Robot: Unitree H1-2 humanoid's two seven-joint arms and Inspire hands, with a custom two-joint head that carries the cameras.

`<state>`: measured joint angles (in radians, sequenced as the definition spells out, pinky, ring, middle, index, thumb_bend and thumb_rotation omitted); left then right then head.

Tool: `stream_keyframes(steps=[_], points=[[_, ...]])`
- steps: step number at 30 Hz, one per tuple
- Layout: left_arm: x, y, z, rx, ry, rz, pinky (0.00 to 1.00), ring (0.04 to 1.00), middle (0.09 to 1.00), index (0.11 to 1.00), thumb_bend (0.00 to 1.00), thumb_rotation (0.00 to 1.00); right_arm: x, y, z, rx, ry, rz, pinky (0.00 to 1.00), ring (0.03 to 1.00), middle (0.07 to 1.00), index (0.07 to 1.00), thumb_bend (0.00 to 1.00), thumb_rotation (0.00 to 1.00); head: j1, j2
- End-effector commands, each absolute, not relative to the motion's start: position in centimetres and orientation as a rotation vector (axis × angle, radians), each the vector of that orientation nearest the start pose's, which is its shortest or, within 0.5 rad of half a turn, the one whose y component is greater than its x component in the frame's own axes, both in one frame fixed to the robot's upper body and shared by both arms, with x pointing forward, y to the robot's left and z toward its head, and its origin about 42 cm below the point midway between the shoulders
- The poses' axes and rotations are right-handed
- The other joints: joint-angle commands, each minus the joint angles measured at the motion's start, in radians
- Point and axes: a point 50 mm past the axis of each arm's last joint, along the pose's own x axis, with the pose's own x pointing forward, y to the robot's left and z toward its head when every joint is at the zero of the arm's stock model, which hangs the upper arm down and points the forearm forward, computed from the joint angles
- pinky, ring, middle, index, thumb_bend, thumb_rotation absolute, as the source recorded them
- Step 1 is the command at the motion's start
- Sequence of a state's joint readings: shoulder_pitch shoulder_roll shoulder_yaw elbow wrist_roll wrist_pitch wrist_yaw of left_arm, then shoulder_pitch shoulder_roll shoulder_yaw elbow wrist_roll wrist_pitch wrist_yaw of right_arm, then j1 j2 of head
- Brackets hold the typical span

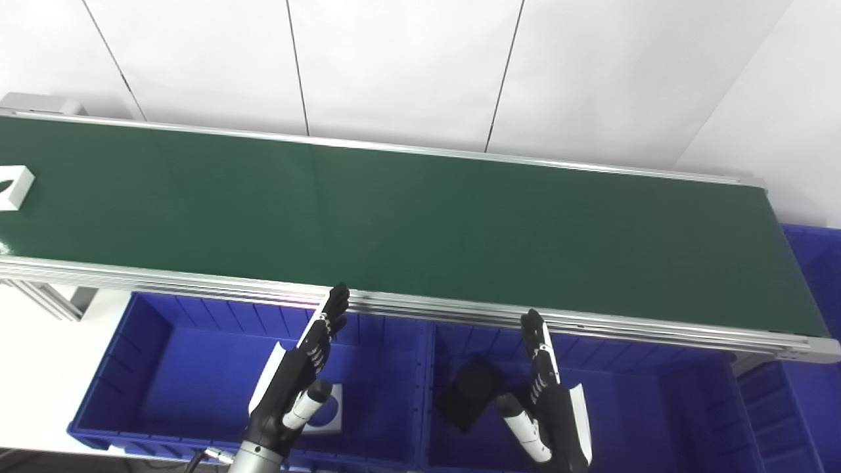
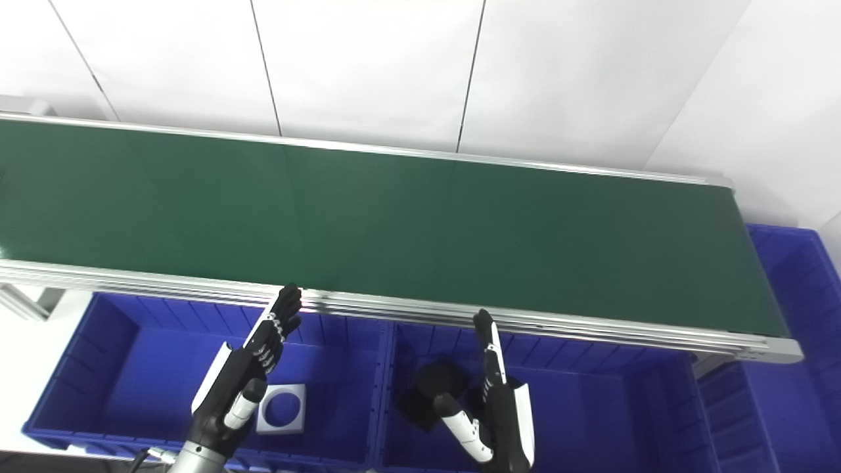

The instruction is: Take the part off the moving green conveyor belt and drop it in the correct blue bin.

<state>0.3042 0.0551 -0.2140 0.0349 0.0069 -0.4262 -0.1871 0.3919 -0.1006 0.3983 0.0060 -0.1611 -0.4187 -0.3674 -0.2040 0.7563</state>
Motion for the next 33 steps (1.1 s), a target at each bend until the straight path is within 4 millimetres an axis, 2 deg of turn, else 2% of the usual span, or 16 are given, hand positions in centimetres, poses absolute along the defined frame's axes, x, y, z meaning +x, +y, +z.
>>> stream_keyframes(steps=[1,13,19,33], points=[[16.92,17.53,5.54,0.011,-0.16,-0.33,1.0,1.0,1.0,1.0,0.91,0.93,12.86,-16.37,5.1,-0.073,-0.129,-0.002,1.0,0.972,0.96,1.0,0.81,0.81,0.002,0.001],[16.86,17.59,5.44,0.015,-0.155,-0.327,1.0,1.0,1.0,1.0,0.92,0.92,12.85,-16.24,5.05,-0.069,-0.126,-0.005,1.0,0.983,0.969,1.0,0.83,0.81,0.0,-0.001],[16.82,17.52,5.35,0.005,-0.151,-0.323,1.0,1.0,1.0,1.0,0.92,0.91,12.74,-16.31,4.98,-0.06,-0.118,0.002,1.0,0.993,0.977,1.0,0.8,0.8,-0.001,-0.001],[16.98,17.74,5.14,0.009,-0.146,-0.326,1.0,1.0,1.0,1.0,0.9,0.92,13.04,-16.4,4.83,-0.077,-0.122,0.008,1.0,0.979,0.973,1.0,0.8,0.81,-0.005,-0.006]])
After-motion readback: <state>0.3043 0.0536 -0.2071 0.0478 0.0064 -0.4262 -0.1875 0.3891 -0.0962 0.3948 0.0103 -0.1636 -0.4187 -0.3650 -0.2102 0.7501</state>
